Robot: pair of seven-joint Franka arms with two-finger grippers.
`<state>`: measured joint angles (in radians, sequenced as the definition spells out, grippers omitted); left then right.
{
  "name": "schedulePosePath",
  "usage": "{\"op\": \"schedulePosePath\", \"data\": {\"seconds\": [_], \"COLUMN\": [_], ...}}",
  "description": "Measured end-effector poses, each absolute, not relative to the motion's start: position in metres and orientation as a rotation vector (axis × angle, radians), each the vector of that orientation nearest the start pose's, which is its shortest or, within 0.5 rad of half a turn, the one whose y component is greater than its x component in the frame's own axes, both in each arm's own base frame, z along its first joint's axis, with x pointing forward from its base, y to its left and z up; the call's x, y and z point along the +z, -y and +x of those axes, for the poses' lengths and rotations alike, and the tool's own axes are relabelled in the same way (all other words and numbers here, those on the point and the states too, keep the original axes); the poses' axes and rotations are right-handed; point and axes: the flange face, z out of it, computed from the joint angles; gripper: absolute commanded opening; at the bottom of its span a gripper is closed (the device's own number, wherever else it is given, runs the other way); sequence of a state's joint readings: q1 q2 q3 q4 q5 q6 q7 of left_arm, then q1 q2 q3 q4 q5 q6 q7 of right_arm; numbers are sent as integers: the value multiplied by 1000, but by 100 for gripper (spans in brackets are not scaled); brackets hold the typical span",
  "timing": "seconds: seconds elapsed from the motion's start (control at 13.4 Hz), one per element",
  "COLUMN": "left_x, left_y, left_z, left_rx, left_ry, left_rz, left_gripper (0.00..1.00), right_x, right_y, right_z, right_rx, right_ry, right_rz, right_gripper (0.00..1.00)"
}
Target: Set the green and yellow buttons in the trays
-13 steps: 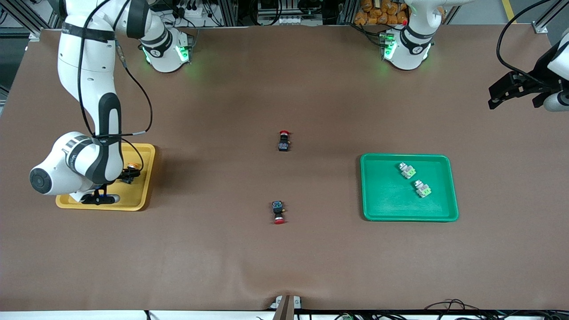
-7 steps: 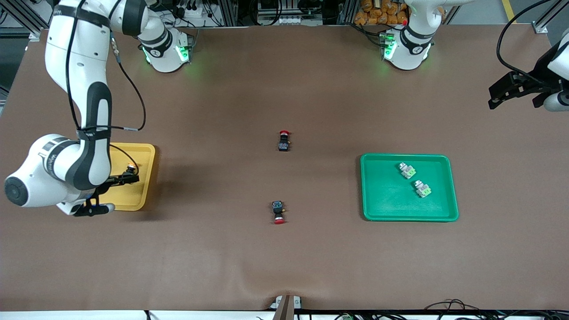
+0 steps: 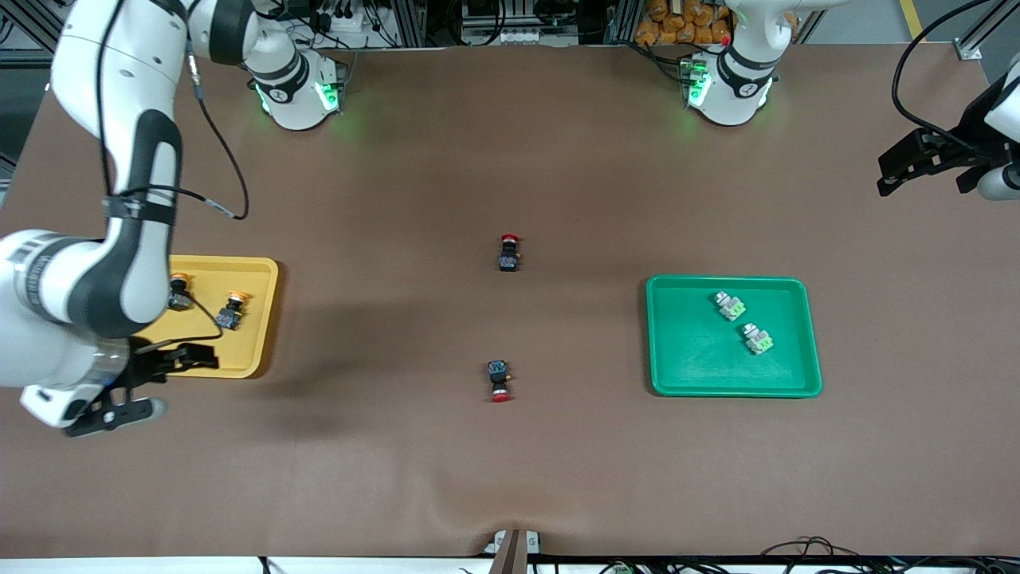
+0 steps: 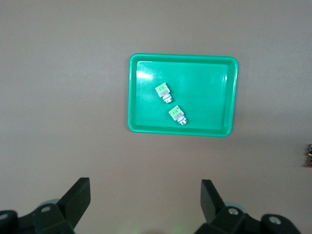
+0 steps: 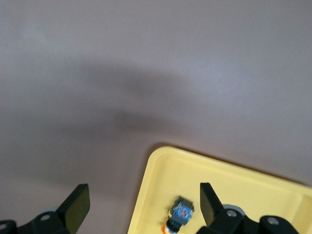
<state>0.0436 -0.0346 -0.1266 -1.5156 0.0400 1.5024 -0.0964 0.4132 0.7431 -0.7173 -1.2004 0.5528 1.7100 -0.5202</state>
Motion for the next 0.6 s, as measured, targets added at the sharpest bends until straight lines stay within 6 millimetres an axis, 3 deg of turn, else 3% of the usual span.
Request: {"op": "schedulePosePath", "data": {"seconds": [0.37, 0.6], "left_x": [663, 663], "left_y": [41, 41], "left_z": [535, 535], "left_rx": [-39, -39], "left_ry": [27, 27], "left_rz": [-3099, -3099], "left_gripper": [100, 100], "right_x": [444, 482], "right_y": [84, 100], "right_z": [739, 730], "right_rx": [-108, -141], "right_ry": [321, 280], "right_rz": [-2904, -2889], "right_gripper": [100, 100]}}
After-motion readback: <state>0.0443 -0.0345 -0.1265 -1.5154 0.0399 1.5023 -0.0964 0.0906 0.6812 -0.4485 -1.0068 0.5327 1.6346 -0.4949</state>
